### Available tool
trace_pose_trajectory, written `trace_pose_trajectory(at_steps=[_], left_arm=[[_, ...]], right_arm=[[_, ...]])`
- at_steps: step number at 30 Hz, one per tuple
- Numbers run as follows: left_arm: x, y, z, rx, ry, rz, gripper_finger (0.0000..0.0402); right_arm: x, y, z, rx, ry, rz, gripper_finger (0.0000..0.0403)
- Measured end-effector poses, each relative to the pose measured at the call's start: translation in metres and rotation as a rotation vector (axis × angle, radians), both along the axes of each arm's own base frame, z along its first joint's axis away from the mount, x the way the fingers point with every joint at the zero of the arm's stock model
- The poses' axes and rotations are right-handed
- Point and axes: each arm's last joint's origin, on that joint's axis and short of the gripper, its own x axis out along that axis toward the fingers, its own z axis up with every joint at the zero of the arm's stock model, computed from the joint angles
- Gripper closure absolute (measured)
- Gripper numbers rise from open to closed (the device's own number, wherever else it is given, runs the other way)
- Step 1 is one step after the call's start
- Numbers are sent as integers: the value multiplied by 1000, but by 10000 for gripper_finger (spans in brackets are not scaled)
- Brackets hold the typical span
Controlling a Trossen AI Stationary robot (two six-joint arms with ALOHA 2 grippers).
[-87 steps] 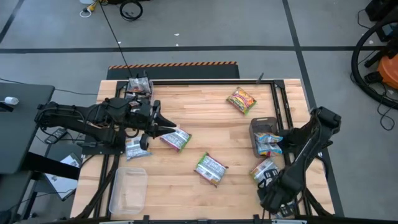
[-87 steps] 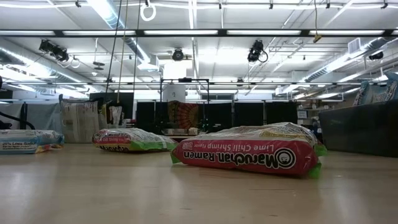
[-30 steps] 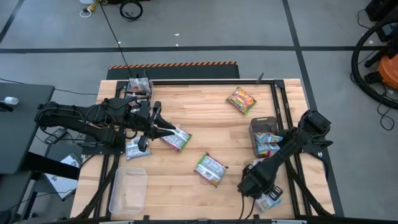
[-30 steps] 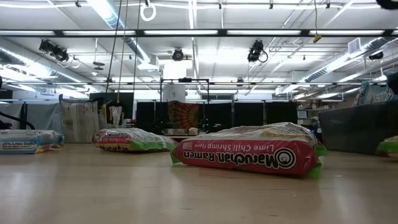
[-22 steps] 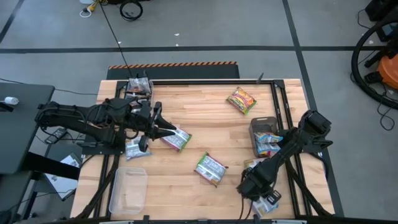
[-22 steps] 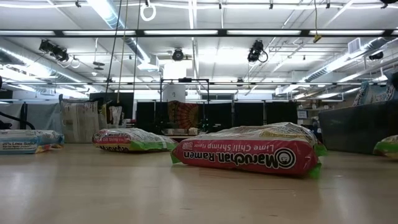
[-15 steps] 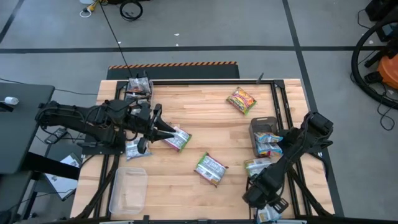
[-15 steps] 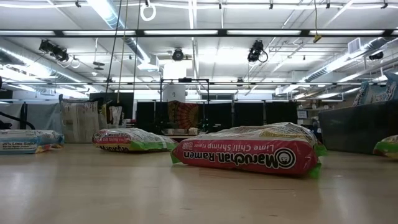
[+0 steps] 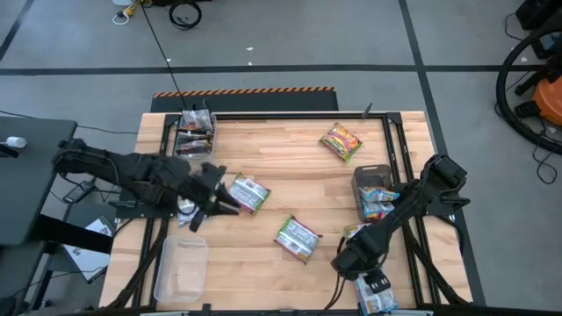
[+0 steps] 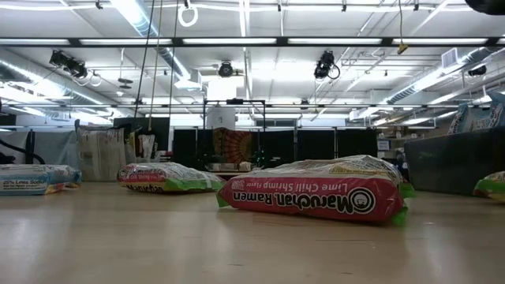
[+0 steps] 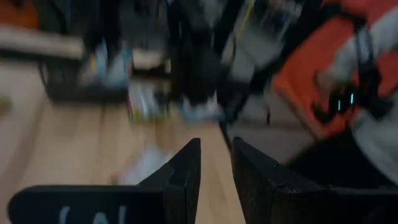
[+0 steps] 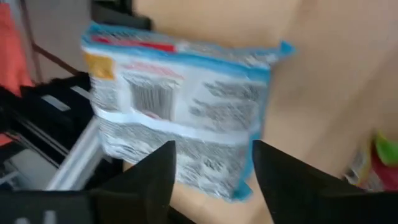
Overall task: Sort Maruchan noodles
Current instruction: Put the blue noodle pack into the black bin
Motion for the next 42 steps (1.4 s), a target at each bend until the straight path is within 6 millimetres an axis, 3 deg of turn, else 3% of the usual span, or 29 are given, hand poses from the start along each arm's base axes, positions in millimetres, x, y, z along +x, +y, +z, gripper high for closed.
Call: trace_pose_trajectory(at_steps=[6,16,23,29,34,42], left_arm=[[-12,-13,-29,61,305,-8,308],[-20,-21,-58,119,625,27,308],[-36,-10,-77,187,946,142,308],[-37,-6,-77,178,957,164,308],[-35,-1,-77,187,950,170,308],[-34,3,-77,188,956,180,308]], right_arm=[[-3,-6,-12,-8,10,-40,138],[-13,-8,-32,63,13,-68,137],[-13,-9,-34,55,0,-66,215],[-11,-8,-30,61,7,-58,315],[1,-14,1,12,-8,-38,392],[13,-49,108,-189,-215,-124,394]])
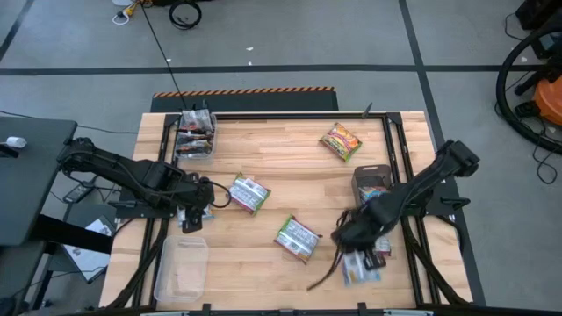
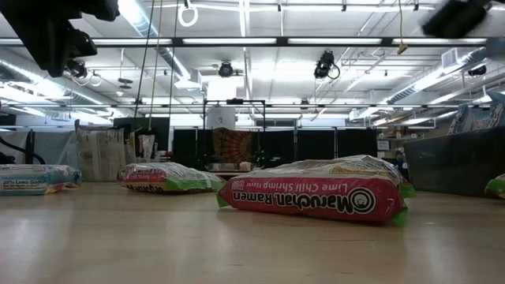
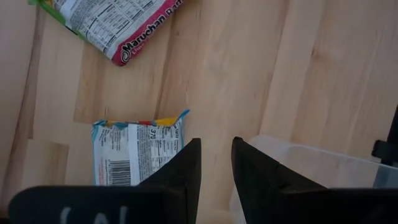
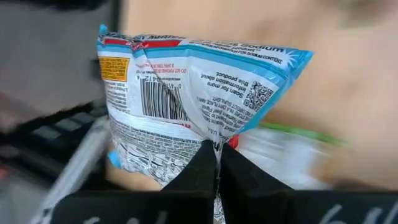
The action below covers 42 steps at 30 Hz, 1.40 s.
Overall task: Sort Maruchan noodles
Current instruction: Put the blue noodle pack into the black bin
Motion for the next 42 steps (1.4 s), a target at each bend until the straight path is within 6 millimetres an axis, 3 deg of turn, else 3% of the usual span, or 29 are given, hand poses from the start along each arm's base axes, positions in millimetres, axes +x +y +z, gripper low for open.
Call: trace_pose_trajectory(at_steps=[5,10,13,19,29,37,42], left_arm=[[1,2,0,48,-17,37,308],[2,4,1,136,-59,66,308],[4,5,1,165,-80,82,308],[4,5,1,154,-81,119,308],[15,-3,7,-48,-176,165,308],[21,-4,10,-79,-243,180,308],[17,-3,7,-178,-161,371,305]], right_arm=[[-21,-50,58,-454,-178,-210,395],[-44,-95,76,-787,-353,-430,398],[-55,-114,68,-899,-330,-447,399],[-87,-138,29,-986,-203,-425,399],[-131,-149,-2,-907,-132,-447,398],[-131,-147,-7,-837,-100,-409,392],[-126,-145,-16,-796,-43,-363,342]])
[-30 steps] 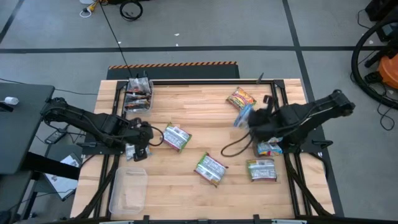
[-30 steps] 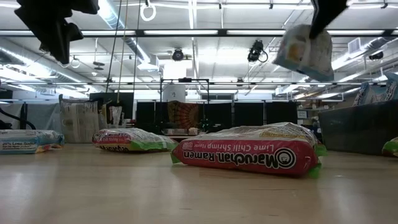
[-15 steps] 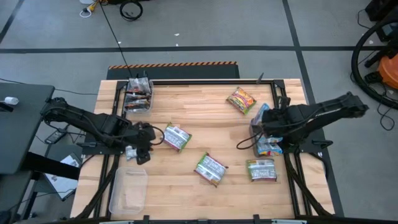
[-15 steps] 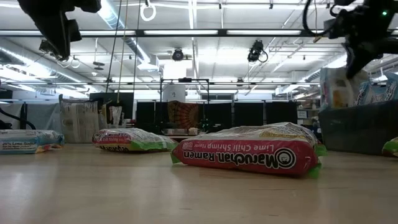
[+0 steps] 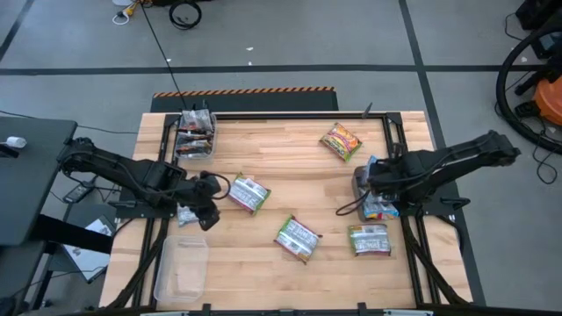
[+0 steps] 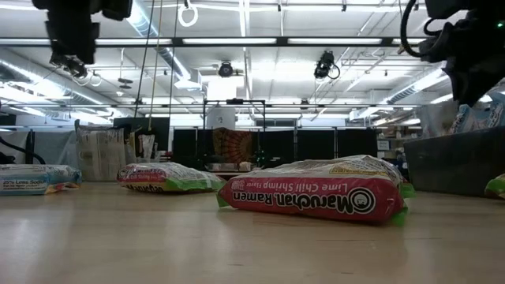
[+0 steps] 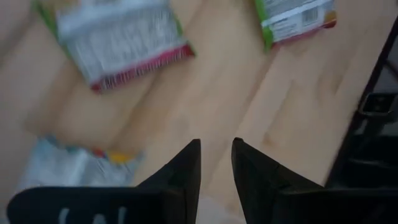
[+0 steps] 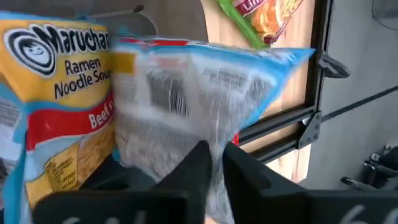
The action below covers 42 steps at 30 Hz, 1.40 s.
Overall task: Sort Maruchan noodles
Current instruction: Put the blue noodle pack into the black bin
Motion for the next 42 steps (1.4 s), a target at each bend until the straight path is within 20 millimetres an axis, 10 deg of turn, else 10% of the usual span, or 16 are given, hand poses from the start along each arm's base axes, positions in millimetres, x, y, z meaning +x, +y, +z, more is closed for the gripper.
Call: trace_pose_trajectory(at_steps=[7,12,26,42], left_arm=[[-16,1,-6,-61,178,121,284],[-23,9,-3,-54,195,155,280],[-35,13,-1,209,188,-93,279],[-52,30,-17,429,336,-18,222]], right_arm=[[12,7,-5,155,29,4,259],[19,13,27,242,-88,17,229],[89,27,115,202,-930,268,225],[221,33,78,85,-1249,317,225]])
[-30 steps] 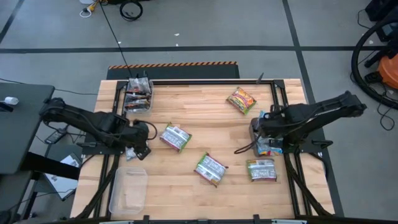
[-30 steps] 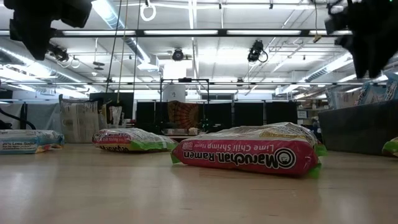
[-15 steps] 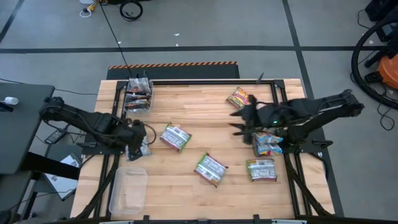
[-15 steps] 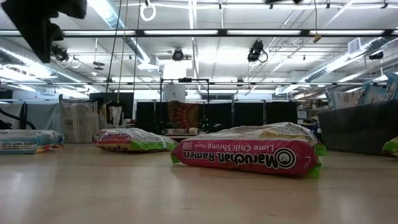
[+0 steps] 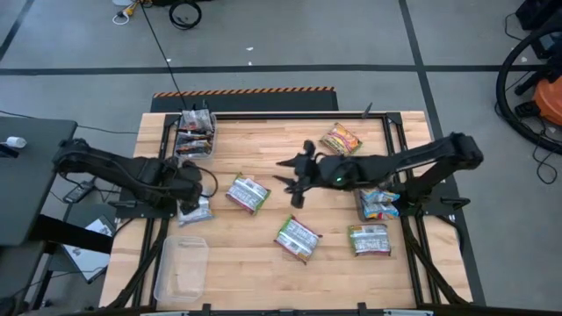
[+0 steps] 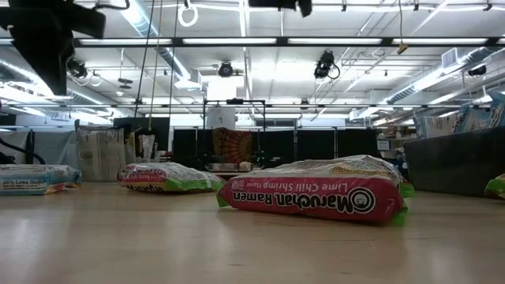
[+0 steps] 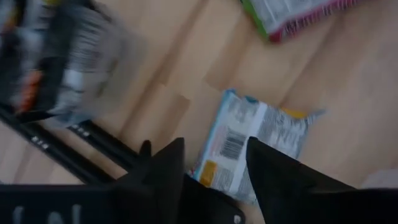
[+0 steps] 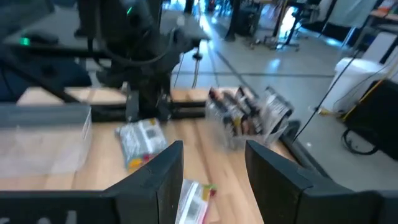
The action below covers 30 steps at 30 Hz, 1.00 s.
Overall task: Sort Maruchan noodles
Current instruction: Put the blue noodle pack into the black bin
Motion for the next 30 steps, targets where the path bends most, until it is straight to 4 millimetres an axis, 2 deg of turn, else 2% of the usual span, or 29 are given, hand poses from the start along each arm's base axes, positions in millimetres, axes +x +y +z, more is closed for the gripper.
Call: trace_pose_trajectory(at_steps=[4,9,13,16,19,22,26,30], left_arm=[[3,2,-14,-70,52,-121,179],[7,6,-37,-223,74,-191,129],[10,8,-57,-196,64,-292,122],[9,5,-64,-297,67,-348,127],[12,4,-62,-338,32,-276,137],[15,5,-62,-301,-16,-159,149],[24,7,-72,-264,-9,-21,163],[46,6,-86,-264,48,70,170]], right_arm=[[13,10,-9,55,-21,20,223],[18,17,-21,81,17,30,208],[19,20,-26,83,39,23,196],[20,20,-28,98,46,18,194],[20,20,-29,102,48,16,195],[20,20,-29,102,48,15,196],[20,17,-29,121,42,2,196],[21,12,-29,179,26,-30,196]])
